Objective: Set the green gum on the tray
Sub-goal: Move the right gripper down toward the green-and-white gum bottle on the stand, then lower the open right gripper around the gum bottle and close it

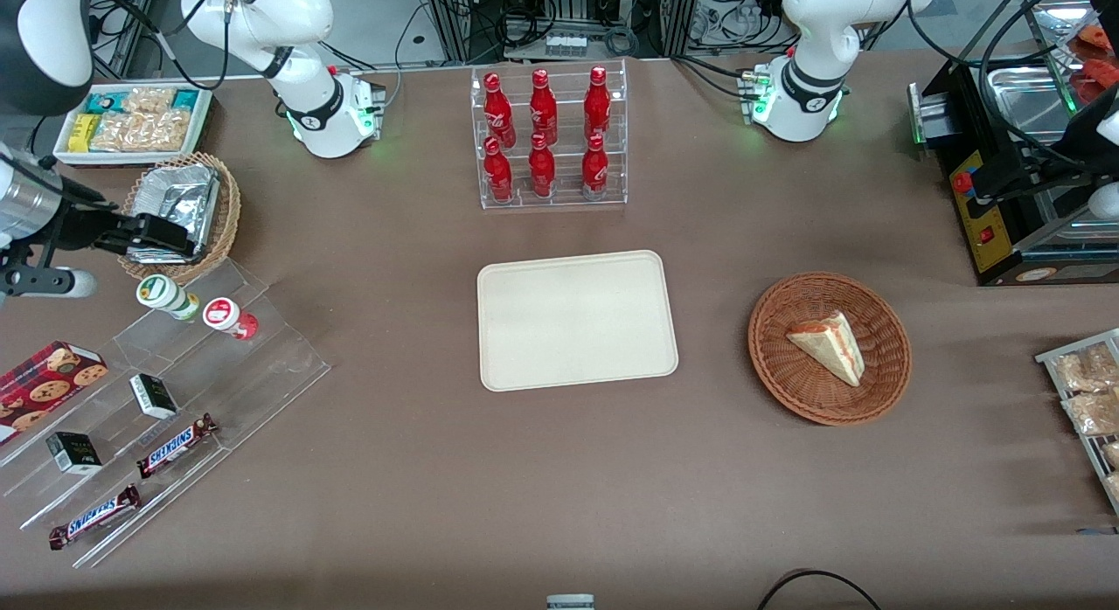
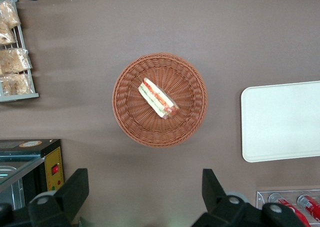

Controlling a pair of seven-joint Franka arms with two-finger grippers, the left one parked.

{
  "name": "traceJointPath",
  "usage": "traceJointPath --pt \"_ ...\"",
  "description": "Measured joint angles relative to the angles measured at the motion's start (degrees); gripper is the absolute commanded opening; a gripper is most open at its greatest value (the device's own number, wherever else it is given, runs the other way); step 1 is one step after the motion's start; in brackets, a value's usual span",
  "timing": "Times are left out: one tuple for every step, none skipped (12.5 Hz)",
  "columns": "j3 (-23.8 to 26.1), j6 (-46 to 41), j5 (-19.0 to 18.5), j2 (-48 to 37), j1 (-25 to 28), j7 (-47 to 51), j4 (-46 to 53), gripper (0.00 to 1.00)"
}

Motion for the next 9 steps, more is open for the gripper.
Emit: traceJointPath --pt "-1.69 2.19 0.0 0.08 -0.26 -4.63 -1.65 0.99" --pt "-3.27 4.37 0.0 0.16 -0.5 -9.45 -3.33 0.99" --pt "-4.41 6.67 -0.01 0.23 -0.72 -14.0 -4.99 0.99" --pt "-5.1 9.24 -0.17 0.24 -1.02 -18.26 -6.76 0.99" --pt "-5.39 11.8 -0.6 0.16 -1.37 -22.15 -8.6 0.99" --pt "-5.58 14.49 -1.18 -0.12 -1.57 -25.47 -10.64 0.99" --pt "-5.85 17.65 -1.39 -0.7 -1.79 -28.95 -13.09 0.99" --pt "-6.36 21.4 -1.44 -1.6 -1.96 -32.95 -16.04 0.99" --pt "-7.34 25.6 -1.45 -2.64 -2.01 -37.08 -19.37 0.99"
